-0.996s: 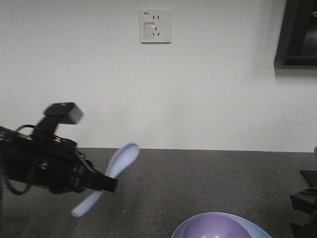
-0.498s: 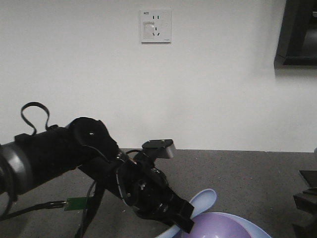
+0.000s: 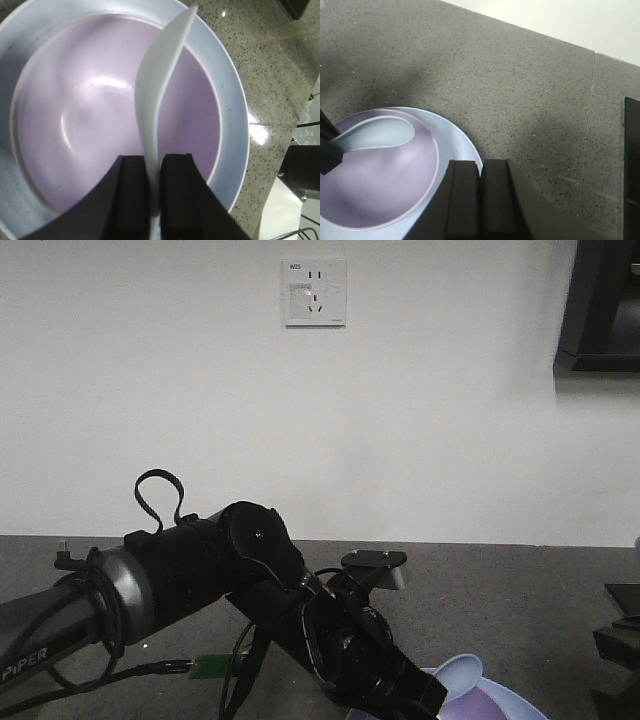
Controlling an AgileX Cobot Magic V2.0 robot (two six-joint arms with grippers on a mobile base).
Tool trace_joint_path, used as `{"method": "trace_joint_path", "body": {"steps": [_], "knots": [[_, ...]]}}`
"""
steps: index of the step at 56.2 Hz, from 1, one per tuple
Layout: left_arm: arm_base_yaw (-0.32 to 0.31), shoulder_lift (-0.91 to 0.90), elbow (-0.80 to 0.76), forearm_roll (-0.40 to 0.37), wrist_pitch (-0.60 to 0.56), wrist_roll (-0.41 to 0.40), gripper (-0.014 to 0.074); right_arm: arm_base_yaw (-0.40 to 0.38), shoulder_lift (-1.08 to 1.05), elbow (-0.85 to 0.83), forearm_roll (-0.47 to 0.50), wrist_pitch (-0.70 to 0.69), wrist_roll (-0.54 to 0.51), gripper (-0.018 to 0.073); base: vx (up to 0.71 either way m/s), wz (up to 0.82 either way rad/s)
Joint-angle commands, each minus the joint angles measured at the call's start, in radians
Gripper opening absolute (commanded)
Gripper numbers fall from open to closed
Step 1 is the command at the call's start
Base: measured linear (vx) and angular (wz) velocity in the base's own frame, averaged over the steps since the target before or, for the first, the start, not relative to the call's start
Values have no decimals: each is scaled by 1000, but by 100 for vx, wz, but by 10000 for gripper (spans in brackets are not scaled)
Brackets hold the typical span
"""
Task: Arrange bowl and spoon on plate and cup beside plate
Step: 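Move the held spoon over the bowl with the left gripper, then release the spoon into the bowl and raise the left gripper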
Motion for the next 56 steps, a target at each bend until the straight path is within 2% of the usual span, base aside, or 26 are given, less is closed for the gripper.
{"method": "trace_joint_path", "body": {"steps": [1,11,15,19,26,31,38,41,45,48,56], "knots": [[-3,-59,-37,-36,-21,-9,315,-3,-13,-27,-3,-81,-2,-8,0,0],[-3,-60,-37,-33,-23,-7,482,-3,-13,-27,-2,-80,-2,-8,0,0],[0,-65,-41,-31,-23,8,522,-3,-13,-27,-2,-79,-2,-8,0,0],[0,-71,-66,7,-8,27,540,-3,-13,-27,-2,-78,-2,-8,0,0],[0,-107,-161,163,53,18,541,-3,-13,-27,-2,-76,-2,-8,0,0],[0,-147,-234,327,106,-29,538,-3,-13,-27,-2,-75,-2,-8,0,0],[0,-219,-306,630,193,-148,538,-3,-13,-27,-2,-75,-2,-8,0,0],[0,-265,-301,771,193,-214,538,-3,-13,-27,-2,-75,-2,-8,0,0],[5,-317,-298,909,193,-283,538,-3,-13,-27,-2,-75,-2,-8,0,0],[17,-355,-298,951,193,-310,538,-3,-13,-27,-2,-75,-2,-8,0,0],[88,-455,-269,953,193,-323,538,-3,-13,-27,-2,-75,-2,-8,0,0]]}}
